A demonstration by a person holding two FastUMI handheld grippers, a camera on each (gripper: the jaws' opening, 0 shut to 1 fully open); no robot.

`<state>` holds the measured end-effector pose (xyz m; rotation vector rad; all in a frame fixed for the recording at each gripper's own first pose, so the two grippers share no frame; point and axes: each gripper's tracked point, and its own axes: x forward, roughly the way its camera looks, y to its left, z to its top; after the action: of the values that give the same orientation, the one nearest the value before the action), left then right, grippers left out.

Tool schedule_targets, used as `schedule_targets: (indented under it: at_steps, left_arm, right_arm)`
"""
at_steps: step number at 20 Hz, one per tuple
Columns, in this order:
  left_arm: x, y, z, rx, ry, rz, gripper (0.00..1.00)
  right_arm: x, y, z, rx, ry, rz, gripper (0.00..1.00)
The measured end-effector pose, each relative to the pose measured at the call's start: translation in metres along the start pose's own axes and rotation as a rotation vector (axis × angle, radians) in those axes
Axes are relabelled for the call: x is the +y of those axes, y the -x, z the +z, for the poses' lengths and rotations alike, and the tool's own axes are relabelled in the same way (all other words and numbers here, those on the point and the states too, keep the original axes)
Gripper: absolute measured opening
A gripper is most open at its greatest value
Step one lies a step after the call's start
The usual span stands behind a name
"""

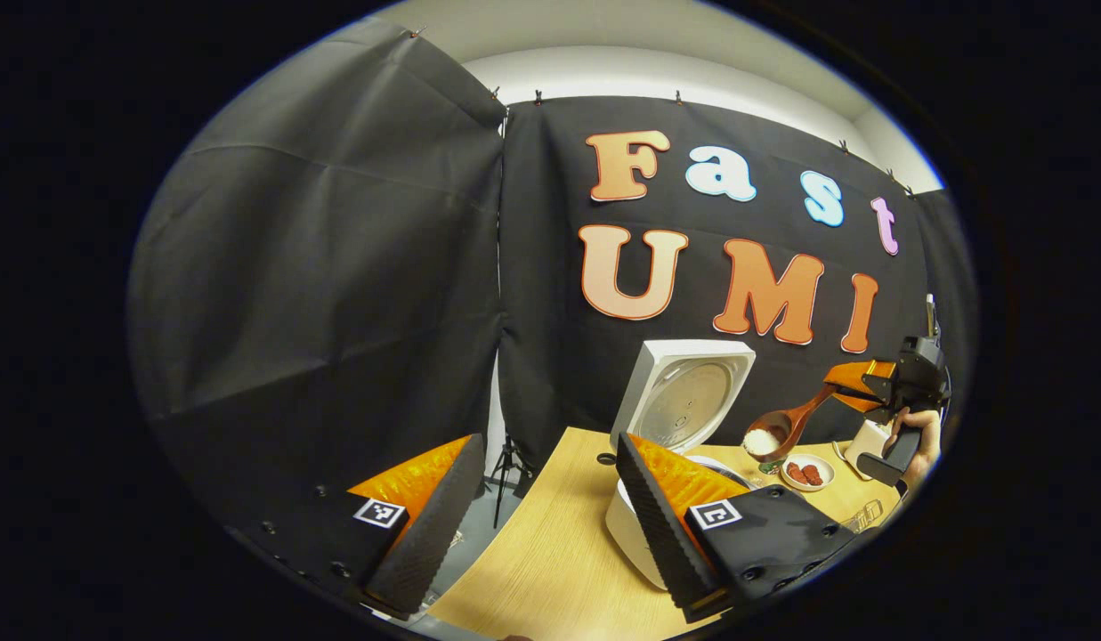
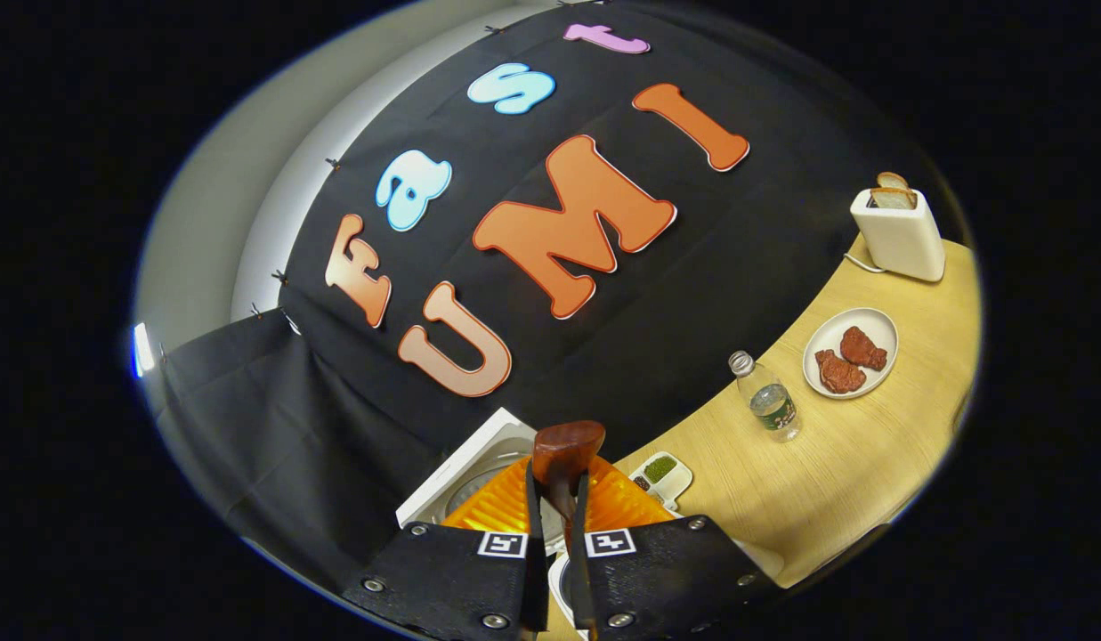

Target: Close the left gripper, press the button to open the rice cooker; take a wooden spoon from the chopstick holder with the right hand, scoop a spoonful of rice and pour it into the rice cooker, then put the wooden spoon back into the chopstick holder.

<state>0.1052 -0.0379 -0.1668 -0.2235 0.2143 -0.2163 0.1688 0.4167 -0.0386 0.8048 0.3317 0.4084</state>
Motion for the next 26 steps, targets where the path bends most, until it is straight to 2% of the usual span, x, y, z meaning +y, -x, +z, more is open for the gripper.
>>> schedule_targets:
  at_steps: [16, 26]
  left_arm:
    - [0.002, -0.002, -0.01, 0.009, -0.003, 0.009, 1.0]
    - [-0.005, -0.007, -0.015, 0.02, -0.002, -0.015, 1.0]
  right_arm:
    - [0.034, 0.002, -0.003, -0.027, 0.259, 0.065, 0.09]
    - [0.06, 0.006, -0.01, -0.047, 0.486, 0.133, 0.09]
